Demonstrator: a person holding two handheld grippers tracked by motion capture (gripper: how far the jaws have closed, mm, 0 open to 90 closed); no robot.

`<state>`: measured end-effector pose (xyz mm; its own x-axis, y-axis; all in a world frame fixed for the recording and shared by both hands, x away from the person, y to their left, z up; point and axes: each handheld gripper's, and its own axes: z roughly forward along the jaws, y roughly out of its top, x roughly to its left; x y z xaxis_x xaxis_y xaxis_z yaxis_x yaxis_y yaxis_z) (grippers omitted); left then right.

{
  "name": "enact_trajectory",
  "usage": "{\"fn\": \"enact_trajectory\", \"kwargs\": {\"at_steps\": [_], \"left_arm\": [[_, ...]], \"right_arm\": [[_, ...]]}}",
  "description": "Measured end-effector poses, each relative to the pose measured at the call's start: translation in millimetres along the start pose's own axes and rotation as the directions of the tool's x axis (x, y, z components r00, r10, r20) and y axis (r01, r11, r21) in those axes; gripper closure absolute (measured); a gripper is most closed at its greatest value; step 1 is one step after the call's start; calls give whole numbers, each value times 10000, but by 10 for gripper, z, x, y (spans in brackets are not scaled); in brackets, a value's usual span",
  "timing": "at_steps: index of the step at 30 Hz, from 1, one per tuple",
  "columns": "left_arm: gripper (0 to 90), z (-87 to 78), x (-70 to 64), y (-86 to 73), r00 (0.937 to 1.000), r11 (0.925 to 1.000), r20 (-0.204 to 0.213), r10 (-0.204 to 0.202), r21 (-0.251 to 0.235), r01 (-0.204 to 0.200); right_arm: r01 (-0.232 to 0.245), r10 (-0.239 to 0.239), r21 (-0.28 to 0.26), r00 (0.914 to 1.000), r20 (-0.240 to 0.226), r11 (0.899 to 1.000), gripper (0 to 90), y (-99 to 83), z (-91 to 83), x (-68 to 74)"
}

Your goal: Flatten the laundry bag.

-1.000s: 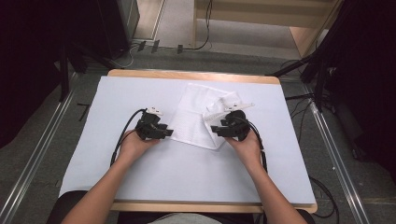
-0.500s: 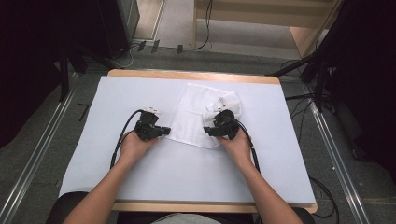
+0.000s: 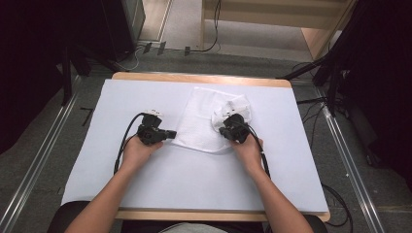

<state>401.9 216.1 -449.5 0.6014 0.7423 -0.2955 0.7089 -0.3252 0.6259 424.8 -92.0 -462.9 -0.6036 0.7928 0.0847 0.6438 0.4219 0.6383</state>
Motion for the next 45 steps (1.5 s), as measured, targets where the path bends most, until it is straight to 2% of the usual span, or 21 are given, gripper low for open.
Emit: {"fn": "enact_trajectory", "kwargs": {"at_steps": [4,8,11,16,18,20,24,26,28,31,32,36,40,45], "left_arm": [[900,-31,40,7,9999,9999,-91,-105,-56,104],[900,-138,146,15,9988,9987,-211,-436,-277,431],[900,-225,234,11,9968,9968,-359,-717,-379,703],[900,-366,382,-8,9924,9933,-597,-1076,-489,1047],[900,-418,432,-14,9907,9917,-612,-1214,-512,1183],[900,-475,484,-24,9887,9910,-812,-1260,-563,1217],[900,-559,603,-49,9845,9855,-722,-1598,-687,1549],[900,-573,643,-57,9814,9877,-1193,-1506,-598,1443],[900,-593,730,-85,9762,9807,-1068,-1888,-725,1818],[900,-573,797,-129,9737,9768,-899,-2096,-634,2044],[900,-564,790,-127,9749,9772,-795,-2079,-605,2035],[900,-541,703,-91,9836,9849,-746,-1640,-690,1590],[900,-504,702,-99,9832,9855,-757,-1660,-477,1627],[900,-508,680,-98,9863,9872,-612,-1531,-537,1499]], "right_arm": [[-73,72,-108,9999,-96,9999,900,31,-64,3],[-112,88,-576,9991,-417,9983,900,59,-195,24],[-221,167,-794,9975,-681,9966,900,51,-301,67],[-9,-95,-1132,9958,-909,9936,900,1,-480,198],[-13,-98,-1173,9955,-941,9931,900,-21,-517,226],[-57,-57,-1181,9954,-955,9930,900,-34,-530,233],[-380,216,-1217,9909,-1332,9918,900,-105,-538,242],[-509,349,-1176,9903,-1345,9918,900,-114,-537,252],[-593,431,-1132,9892,-1403,9918,900,-160,-541,271],[-698,536,-969,9856,-1605,9928,900,-228,-543,298],[-694,545,-892,9856,-1599,9936,898,-254,-541,313],[-665,585,-465,9858,-1572,9967,882,-363,-523,327],[-655,656,61,9839,-1660,9978,848,-485,-520,346],[-410,361,-227,9824,-1831,9989,735,-518,-642,347]]}}
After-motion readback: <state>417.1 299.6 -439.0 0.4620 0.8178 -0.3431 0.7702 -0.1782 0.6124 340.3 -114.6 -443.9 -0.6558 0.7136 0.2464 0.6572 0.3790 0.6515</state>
